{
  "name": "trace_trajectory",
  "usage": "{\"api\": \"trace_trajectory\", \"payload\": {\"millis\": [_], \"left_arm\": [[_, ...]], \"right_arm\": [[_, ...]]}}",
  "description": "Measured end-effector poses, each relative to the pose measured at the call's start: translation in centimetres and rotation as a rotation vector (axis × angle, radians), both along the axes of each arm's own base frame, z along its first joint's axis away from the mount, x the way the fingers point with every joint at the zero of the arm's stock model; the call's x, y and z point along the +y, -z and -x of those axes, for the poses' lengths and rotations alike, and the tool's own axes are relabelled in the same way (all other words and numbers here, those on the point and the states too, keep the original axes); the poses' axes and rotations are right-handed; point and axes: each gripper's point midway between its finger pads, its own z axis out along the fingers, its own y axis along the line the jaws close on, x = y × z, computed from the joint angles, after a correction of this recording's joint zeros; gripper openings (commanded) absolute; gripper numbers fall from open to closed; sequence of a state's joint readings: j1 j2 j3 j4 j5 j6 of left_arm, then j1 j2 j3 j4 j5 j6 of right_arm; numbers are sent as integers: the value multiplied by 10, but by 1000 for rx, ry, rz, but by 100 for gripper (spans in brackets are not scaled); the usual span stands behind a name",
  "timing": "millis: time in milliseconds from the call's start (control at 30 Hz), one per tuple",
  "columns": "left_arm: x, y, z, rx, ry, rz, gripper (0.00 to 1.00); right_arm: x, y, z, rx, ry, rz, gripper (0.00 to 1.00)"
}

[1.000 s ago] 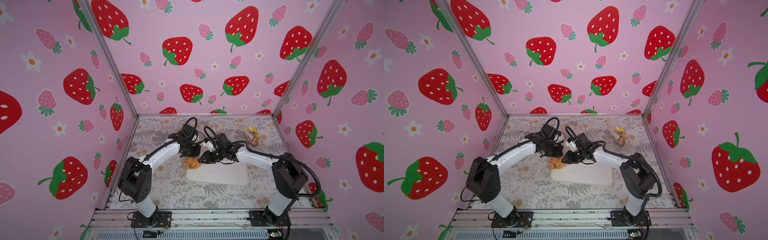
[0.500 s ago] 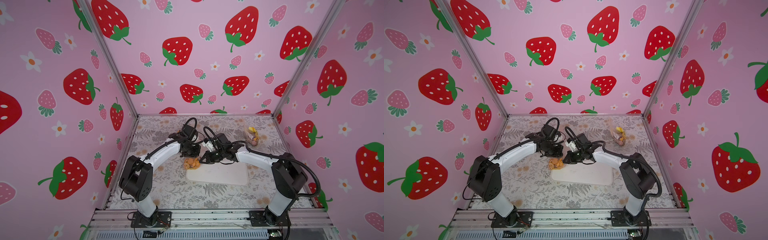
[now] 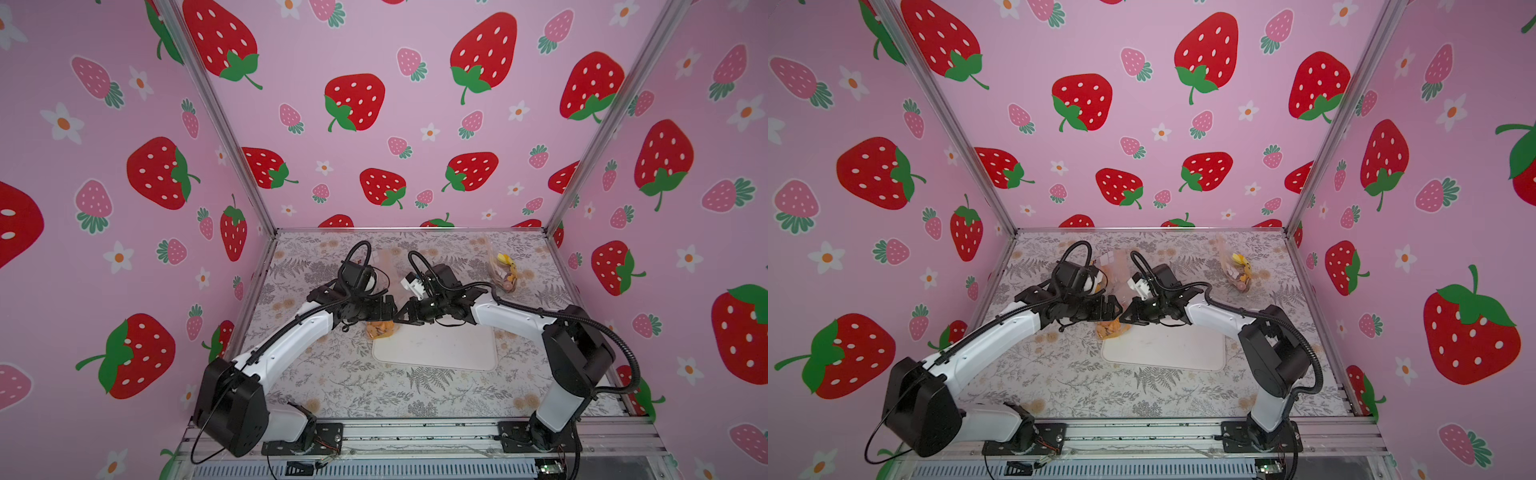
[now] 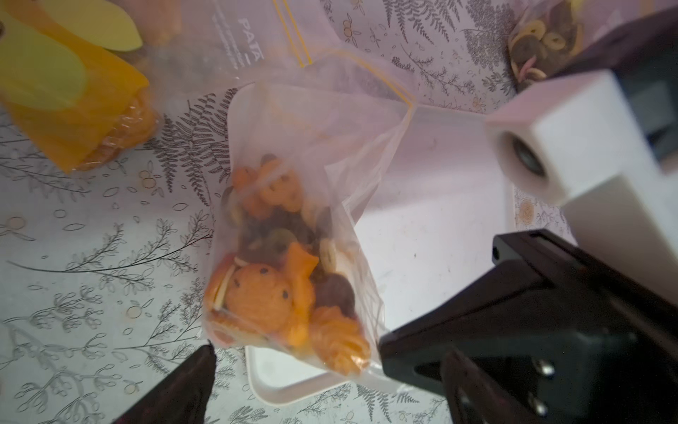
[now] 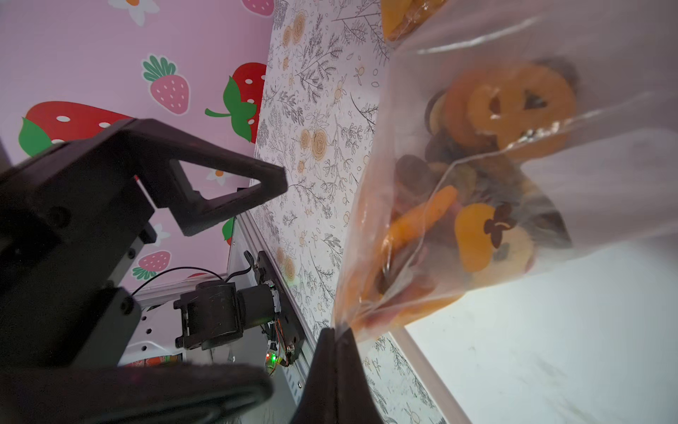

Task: Pour cookies out of the ziploc bag
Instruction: 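Pour the cookies out of the ziploc bag onto the tray.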

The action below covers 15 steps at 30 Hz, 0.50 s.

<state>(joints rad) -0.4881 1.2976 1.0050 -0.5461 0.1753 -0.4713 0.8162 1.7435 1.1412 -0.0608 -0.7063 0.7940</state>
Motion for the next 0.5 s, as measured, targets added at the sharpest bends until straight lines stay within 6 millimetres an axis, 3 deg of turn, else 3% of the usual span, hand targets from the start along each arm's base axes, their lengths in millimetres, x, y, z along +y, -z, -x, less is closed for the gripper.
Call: {"api": "trace_trajectory", "payload": {"millis": [100, 300, 500], "left_arm": [[16, 6, 13, -17, -56, -9, 99], [29, 52, 20, 83, -131, -75, 100], [29, 52, 15, 40, -168, -41, 98]], "right_arm": [[0, 0, 0, 6, 9, -9, 0], [-13, 11, 11, 33, 30, 13, 0], [-15, 6, 27, 26, 37, 9, 0]]}}
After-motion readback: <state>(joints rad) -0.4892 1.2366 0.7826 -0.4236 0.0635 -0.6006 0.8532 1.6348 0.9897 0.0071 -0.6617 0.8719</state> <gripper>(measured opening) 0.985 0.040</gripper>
